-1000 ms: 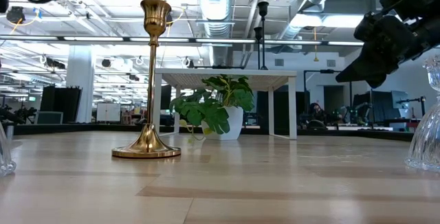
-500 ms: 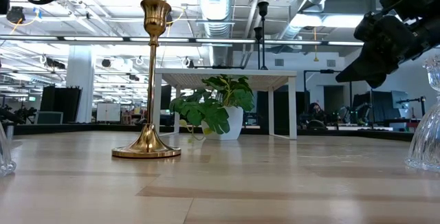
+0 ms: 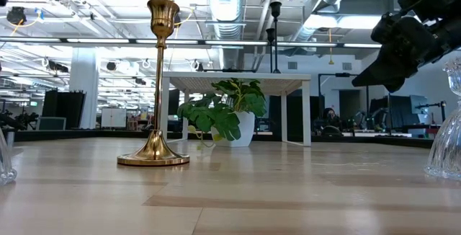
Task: Pick & Place candle stick holders
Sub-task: Put the left gold candle holder on the shelf
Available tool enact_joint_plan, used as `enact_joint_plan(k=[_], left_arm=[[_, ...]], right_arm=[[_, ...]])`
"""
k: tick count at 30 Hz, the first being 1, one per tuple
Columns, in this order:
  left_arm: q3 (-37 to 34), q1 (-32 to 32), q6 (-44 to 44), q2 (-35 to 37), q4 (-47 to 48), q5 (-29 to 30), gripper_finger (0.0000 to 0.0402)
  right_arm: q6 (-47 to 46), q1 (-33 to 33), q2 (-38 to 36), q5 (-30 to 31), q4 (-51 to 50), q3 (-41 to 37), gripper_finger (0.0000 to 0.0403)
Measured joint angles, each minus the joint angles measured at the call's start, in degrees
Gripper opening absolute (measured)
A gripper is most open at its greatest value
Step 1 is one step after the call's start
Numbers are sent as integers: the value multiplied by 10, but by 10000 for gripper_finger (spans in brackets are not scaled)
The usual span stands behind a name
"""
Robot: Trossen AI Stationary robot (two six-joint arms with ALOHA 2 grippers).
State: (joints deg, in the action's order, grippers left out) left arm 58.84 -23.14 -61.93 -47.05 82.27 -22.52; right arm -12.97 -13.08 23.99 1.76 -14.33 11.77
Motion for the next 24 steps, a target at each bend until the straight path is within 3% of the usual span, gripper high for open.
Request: enact_joint_plan(k=[11,24], left_arm=[[80,14,20,-46,71,14,20],[256,130,246,-144,77,146,20]], right_arm=[[23,0,0,1,2,0,0],[58,0,1,-2,57,0,0]])
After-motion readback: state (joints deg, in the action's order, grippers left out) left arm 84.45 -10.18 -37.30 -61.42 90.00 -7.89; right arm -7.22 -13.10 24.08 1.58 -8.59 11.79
